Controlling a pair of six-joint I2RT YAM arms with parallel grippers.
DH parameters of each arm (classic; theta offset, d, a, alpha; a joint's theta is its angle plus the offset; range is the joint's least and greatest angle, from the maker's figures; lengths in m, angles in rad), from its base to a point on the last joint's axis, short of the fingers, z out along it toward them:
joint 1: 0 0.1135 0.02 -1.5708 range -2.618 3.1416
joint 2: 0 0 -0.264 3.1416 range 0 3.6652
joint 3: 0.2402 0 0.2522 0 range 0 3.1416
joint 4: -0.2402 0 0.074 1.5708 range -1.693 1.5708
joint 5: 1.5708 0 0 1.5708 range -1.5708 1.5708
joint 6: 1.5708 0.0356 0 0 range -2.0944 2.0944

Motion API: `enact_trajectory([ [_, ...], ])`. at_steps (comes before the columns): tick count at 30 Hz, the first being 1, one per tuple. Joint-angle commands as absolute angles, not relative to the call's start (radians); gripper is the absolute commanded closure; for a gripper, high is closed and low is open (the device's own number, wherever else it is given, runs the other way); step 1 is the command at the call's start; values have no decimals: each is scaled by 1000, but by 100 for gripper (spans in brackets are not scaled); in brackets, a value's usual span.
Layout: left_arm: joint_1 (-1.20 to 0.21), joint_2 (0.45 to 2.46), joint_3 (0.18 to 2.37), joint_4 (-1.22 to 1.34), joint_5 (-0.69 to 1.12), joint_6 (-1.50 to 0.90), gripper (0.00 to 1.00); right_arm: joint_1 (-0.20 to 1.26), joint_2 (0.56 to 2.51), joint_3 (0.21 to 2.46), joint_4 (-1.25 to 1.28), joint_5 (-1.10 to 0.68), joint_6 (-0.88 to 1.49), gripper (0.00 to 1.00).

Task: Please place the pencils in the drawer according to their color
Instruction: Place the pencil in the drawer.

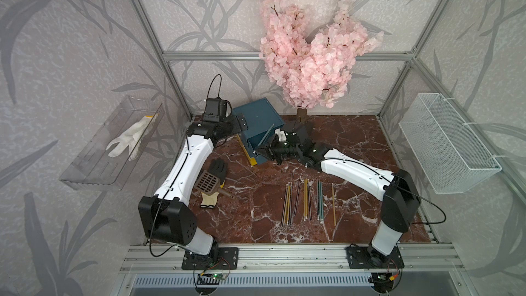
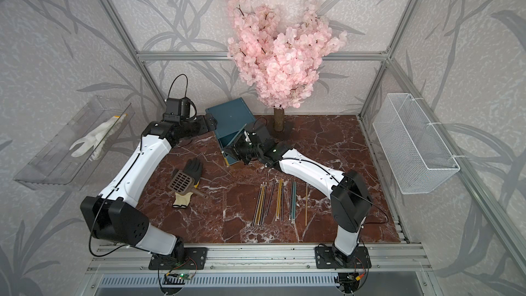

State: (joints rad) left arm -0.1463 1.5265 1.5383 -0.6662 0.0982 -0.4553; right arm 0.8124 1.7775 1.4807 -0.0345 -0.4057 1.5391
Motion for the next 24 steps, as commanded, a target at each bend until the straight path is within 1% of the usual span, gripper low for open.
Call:
enact_trajectory([
  [1, -141, 1528, 1564, -675, 91, -437, 0, 809, 1799, 1473, 41, -408, 1592, 100],
  [7, -142, 1525, 1555, -671, 99, -437, 0, 792, 1833, 1474, 55, -409, 1612, 100],
  [23, -141, 1519, 1516, -639, 122, -457, 0, 731, 1866, 1469, -16, -405, 1578, 100],
  [24, -141, 1519, 1514, -637, 123, -457, 0, 729, 1868, 1470, -19, -405, 1575, 94],
])
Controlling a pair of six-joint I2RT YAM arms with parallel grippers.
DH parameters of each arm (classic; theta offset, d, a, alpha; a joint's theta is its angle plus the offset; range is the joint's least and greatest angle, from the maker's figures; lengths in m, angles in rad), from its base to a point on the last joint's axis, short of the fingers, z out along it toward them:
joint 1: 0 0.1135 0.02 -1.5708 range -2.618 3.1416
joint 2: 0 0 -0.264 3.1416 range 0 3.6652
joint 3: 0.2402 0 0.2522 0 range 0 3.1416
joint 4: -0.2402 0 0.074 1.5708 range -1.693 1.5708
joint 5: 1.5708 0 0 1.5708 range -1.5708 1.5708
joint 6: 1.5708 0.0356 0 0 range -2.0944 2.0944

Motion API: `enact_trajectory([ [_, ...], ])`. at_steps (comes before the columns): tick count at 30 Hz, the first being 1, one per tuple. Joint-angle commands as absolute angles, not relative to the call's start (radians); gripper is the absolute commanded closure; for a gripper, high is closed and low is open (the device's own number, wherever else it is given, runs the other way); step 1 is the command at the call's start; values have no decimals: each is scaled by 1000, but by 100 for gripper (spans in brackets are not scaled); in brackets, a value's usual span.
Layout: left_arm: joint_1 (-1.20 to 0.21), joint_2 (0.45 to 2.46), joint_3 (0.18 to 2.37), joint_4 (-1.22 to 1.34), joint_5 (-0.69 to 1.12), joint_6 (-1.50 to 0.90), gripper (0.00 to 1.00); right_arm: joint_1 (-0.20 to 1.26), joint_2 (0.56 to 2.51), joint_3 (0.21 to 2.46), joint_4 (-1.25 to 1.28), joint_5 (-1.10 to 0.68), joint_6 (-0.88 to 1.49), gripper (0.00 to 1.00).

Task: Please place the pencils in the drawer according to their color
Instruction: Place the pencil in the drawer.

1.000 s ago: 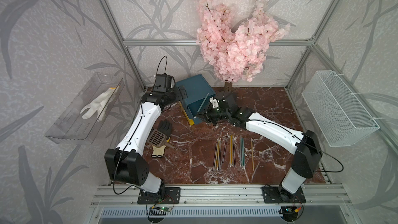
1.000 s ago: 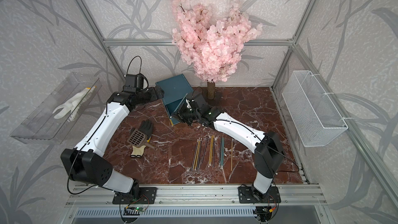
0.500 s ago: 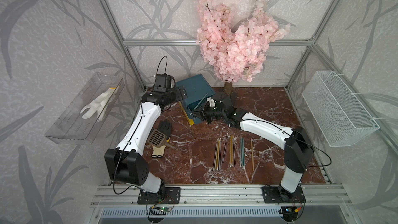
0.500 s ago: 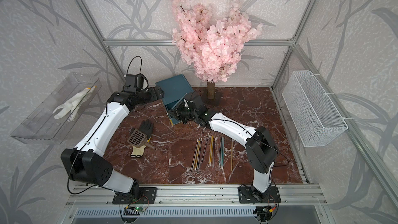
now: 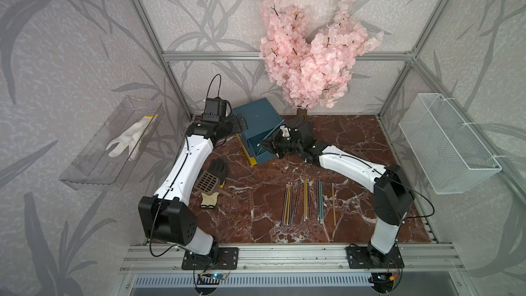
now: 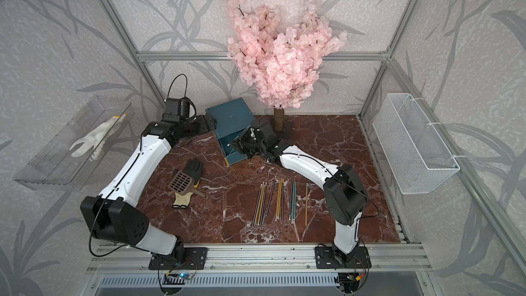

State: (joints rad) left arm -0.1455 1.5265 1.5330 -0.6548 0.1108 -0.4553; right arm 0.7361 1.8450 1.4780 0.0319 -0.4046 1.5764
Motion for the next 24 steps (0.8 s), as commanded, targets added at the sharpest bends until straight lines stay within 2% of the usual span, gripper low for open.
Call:
enact_trajectory([
  [1, -142, 1519, 1514, -636, 125, -458, 0, 728, 1871, 1474, -28, -404, 1571, 86],
  [4, -141, 1518, 1511, -634, 127, -460, 0, 727, 1872, 1490, -56, -401, 1553, 65],
  [6, -141, 1519, 1509, -629, 128, -461, 0, 727, 1870, 1500, -74, -401, 1539, 59],
  [16, -141, 1529, 1505, -617, 132, -464, 0, 727, 1812, 1535, -137, -410, 1465, 58],
  [24, -141, 1559, 1503, -607, 140, -457, 0, 726, 1623, 1473, -264, -357, 1345, 57],
])
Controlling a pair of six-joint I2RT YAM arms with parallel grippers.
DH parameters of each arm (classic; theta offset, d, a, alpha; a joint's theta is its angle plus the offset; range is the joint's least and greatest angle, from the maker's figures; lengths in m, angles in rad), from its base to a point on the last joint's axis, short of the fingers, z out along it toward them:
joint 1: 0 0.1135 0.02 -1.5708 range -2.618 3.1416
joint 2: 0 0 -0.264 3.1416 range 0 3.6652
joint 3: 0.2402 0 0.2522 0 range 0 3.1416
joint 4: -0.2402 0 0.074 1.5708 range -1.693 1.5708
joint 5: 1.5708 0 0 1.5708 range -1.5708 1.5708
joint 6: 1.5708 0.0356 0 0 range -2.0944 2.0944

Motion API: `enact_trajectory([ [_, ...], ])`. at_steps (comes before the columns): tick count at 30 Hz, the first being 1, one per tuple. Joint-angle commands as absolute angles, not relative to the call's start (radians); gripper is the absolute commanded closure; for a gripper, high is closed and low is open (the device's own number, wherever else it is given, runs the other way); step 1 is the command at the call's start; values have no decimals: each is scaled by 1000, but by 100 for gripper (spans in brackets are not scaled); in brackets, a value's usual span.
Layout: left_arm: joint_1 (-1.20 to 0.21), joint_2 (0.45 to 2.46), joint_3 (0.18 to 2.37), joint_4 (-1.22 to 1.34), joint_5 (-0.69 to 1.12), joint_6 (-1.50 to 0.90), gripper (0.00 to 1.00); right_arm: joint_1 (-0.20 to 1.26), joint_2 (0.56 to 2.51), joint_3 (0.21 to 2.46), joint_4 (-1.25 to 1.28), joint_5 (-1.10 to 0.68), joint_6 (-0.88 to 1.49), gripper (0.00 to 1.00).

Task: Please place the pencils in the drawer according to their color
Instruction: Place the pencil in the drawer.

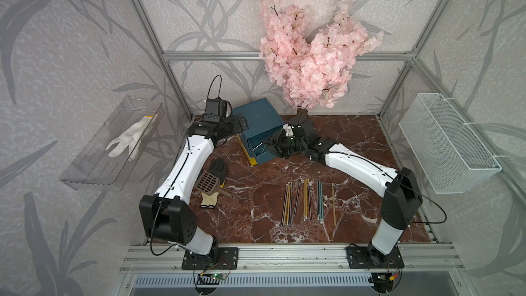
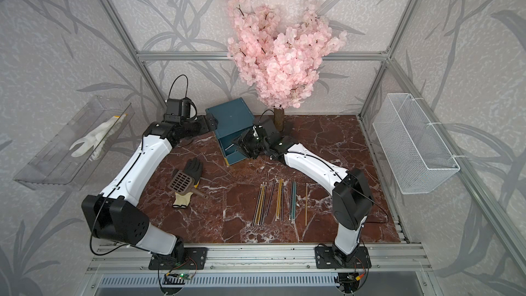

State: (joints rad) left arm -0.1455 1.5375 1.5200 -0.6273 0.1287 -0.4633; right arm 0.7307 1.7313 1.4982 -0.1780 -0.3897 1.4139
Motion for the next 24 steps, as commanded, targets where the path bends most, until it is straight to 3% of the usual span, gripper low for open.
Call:
enact_trajectory([
  [1, -141, 1565, 1502, -604, 143, -458, 0, 727, 1590, 1451, -280, -342, 1331, 57],
  [15, -165, 1616, 1462, -540, 225, -499, 0, 678, 1169, 1117, -721, -47, 1099, 54],
  [24, -205, 1655, 1477, -514, 235, -524, 0, 670, 1297, 1295, -701, -51, 1004, 54],
])
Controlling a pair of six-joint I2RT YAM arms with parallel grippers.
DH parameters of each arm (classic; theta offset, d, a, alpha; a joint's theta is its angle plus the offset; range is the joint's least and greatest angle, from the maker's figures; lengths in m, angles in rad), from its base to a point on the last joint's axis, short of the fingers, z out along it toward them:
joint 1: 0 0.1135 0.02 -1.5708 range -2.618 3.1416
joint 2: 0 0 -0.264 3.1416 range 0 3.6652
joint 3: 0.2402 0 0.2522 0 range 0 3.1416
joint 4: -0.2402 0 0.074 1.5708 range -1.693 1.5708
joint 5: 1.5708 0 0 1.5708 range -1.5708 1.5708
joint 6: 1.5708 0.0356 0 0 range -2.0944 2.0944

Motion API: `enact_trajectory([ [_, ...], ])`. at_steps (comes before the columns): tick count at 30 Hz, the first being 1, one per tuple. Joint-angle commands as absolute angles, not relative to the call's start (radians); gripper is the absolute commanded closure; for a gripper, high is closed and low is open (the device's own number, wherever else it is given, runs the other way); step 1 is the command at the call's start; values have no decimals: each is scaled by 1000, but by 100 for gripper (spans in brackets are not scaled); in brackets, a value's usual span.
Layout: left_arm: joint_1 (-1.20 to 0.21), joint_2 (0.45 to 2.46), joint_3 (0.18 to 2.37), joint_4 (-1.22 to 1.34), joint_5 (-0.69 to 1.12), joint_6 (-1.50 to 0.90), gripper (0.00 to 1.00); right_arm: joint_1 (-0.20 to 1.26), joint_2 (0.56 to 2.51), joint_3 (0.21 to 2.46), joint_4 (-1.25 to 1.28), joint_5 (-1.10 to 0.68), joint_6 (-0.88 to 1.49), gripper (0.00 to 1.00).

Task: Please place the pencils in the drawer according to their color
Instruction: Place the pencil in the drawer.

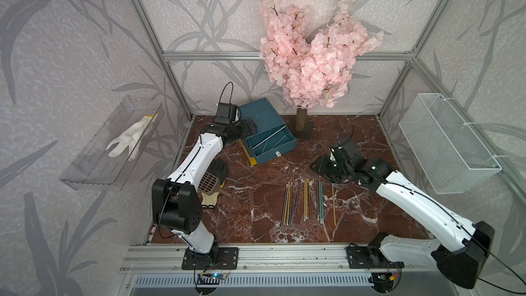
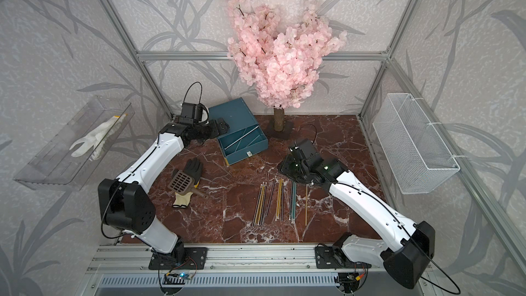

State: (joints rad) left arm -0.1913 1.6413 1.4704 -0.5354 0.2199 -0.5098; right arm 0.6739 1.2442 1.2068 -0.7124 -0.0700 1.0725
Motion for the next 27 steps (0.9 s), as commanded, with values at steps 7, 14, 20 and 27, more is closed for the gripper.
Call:
enact_trajectory([
  [7, -258, 1667, 1484, -484, 260, -544, 0, 664, 1527, 1539, -652, -84, 937, 54],
  [14, -293, 1641, 1458, -451, 282, -545, 0, 652, 1726, 1706, -621, -98, 914, 54],
  [20, -277, 1597, 1420, -459, 168, -548, 0, 643, 1831, 1802, -642, -84, 886, 54],
  [27, -262, 1595, 1424, -458, 150, -565, 0, 630, 1972, 1959, -721, -63, 857, 54],
])
